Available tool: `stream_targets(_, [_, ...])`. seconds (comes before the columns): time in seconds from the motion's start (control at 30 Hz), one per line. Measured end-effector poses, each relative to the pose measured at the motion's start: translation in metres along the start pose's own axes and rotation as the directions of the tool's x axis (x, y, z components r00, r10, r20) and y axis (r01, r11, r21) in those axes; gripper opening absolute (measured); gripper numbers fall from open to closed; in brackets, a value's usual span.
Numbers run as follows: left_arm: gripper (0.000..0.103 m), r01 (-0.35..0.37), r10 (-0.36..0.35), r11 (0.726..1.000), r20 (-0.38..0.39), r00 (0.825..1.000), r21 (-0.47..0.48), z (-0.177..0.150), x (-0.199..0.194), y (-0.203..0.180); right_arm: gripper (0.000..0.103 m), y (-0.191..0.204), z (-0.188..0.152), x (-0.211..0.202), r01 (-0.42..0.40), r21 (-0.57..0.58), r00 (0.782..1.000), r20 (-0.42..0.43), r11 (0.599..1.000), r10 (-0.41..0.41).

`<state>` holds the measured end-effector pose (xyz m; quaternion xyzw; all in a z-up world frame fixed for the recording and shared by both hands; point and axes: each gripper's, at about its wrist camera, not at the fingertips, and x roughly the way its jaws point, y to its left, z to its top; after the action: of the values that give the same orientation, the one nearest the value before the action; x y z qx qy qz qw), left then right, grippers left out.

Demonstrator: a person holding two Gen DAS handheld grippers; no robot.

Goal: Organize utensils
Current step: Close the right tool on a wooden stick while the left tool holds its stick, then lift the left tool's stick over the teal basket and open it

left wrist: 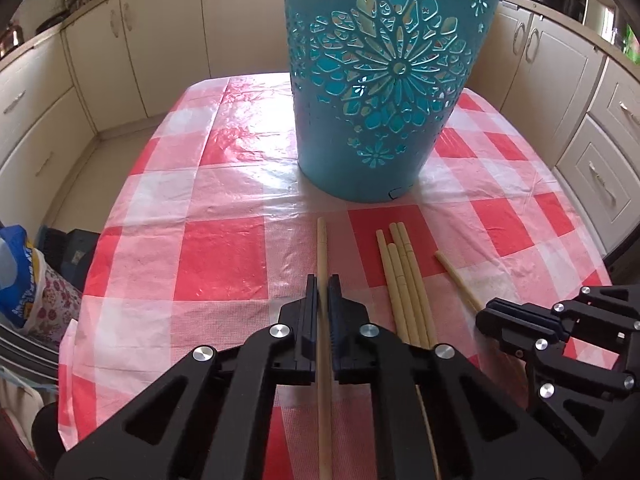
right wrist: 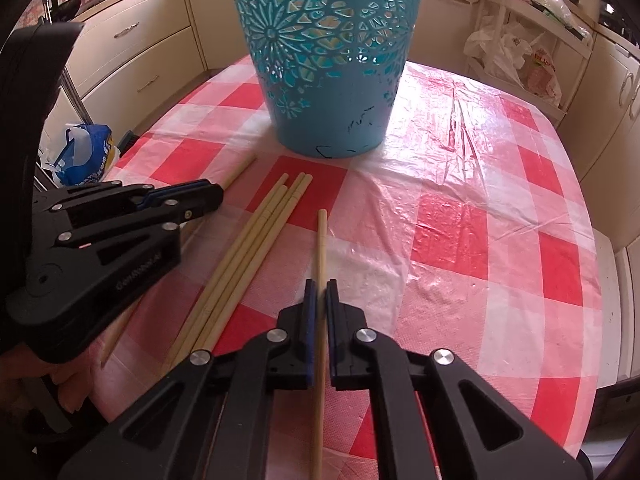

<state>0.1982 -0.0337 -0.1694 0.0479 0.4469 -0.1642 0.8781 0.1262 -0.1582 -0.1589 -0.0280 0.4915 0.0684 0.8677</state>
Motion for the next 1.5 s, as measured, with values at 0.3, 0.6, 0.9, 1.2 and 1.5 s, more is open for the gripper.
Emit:
stream_targets(0.3, [0.051, 0.024, -0.025, 0.999, -0.040, 0.999, -0.029, 0.007, 0.001, 0.012, 0.006, -0.007, 0.004, 0.002, -0.003, 0.015, 1.000, 0.003, 1.000, 0.003])
stream_targets(0.6, [0.051, 0.042, -0.041, 0.999, -0.073, 0.996, 0.016, 0.015, 0.004, 0.015, 0.006, -0.005, 0.002, 0.001, -0.011, -0.044, 1.000, -0.008, 0.999, 0.010])
stream_targets(0.9, [0.009, 0.070, -0.058, 0.994, -0.131, 0.990, 0.087, 0.023, 0.006, 0.014, 0.006, -0.016, -0.003, -0.006, -0.019, 0.055, 0.999, 0.044, 0.998, 0.017])
stream_targets(1.2, [0.005, 0.026, 0.003, 0.971, -0.123, 0.992, 0.237, 0.023, 0.000, -0.003, 0.005, -0.007, -0.004, -0.005, 0.026, -0.035, 1.000, 0.019, 0.999, -0.025])
stream_targets(1.5, [0.005, 0.222, -0.232, 0.973, 0.314, 0.921, 0.068, 0.053, -0.114, 0.042, 0.005, -0.051, -0.018, -0.027, -0.160, 0.279, 0.959, 0.273, 0.947, 0.082])
